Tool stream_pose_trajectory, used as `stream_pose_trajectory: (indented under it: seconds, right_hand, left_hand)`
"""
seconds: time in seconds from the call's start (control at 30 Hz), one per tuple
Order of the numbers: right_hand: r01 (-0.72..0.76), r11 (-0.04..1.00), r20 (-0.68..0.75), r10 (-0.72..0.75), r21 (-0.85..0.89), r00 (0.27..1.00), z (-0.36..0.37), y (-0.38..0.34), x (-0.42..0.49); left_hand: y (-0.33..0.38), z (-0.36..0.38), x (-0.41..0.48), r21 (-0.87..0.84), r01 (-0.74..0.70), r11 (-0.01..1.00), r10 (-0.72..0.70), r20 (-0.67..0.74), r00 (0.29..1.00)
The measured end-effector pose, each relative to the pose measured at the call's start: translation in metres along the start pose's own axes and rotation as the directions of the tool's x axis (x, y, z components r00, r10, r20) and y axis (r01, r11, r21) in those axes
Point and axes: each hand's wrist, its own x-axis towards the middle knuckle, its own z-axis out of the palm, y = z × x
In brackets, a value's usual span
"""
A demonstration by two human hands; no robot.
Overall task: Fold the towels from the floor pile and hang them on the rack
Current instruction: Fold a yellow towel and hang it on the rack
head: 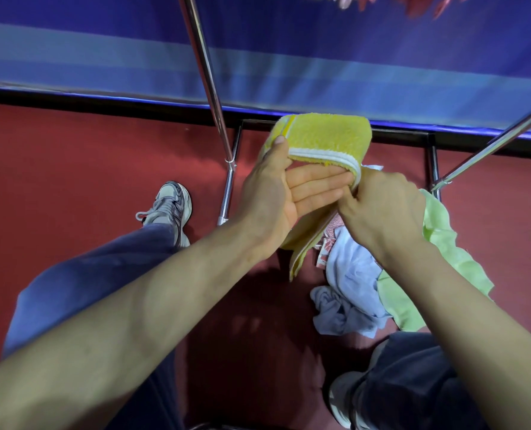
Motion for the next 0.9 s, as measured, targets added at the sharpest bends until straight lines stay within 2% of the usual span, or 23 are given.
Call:
stream_pose_trajectory:
  seconds: [0.17,0.37,0.5,0.57,0.67,0.8,0.9]
  right_hand:
    - [-0.012,1.000,-0.020,0.012,0.029,1.000,-0.007,0.002,0.005]
    - [0.002,0.994,-0.073,0.006,0.107,0.997,-0.013,-0.001,0.006]
    - [0.026,0.991,-0.080,-0.016,0.128,0.997,-0.015,-0.004,0.003]
    - [0.030,0.994,-0.077,-0.022,0.104,0.997,-0.015,-0.006,0.003]
    - [0.012,0.996,-0.061,-0.007,0.086,0.998,-0.015,-0.006,0.004]
    - [0.036,0.991,-0.108,-0.022,0.131,0.994,-0.014,-0.004,0.005]
    - [0.061,0.984,-0.126,-0.040,0.165,0.991,-0.014,-0.004,0.005]
  left_hand:
    - [0.004,-0.004,0.005,0.017,-0.009,1.000,0.009,0.004,1.000]
    - [0.002,-0.013,0.012,0.086,-0.093,0.992,0.100,-0.077,0.992]
    - [-0.014,-0.013,0.011,0.062,0.032,0.998,-0.032,-0.009,0.999]
    - [-0.018,-0.008,0.006,0.133,0.069,0.989,-0.078,0.064,0.995]
    - [-0.024,-0.002,0.000,0.268,-0.026,0.963,-0.021,0.172,0.985]
    - [-0.031,-0.003,0.000,0.406,-0.132,0.904,0.037,0.234,0.972]
    - [-0.034,-0.005,0.002,0.422,-0.179,0.889,0.118,0.167,0.979]
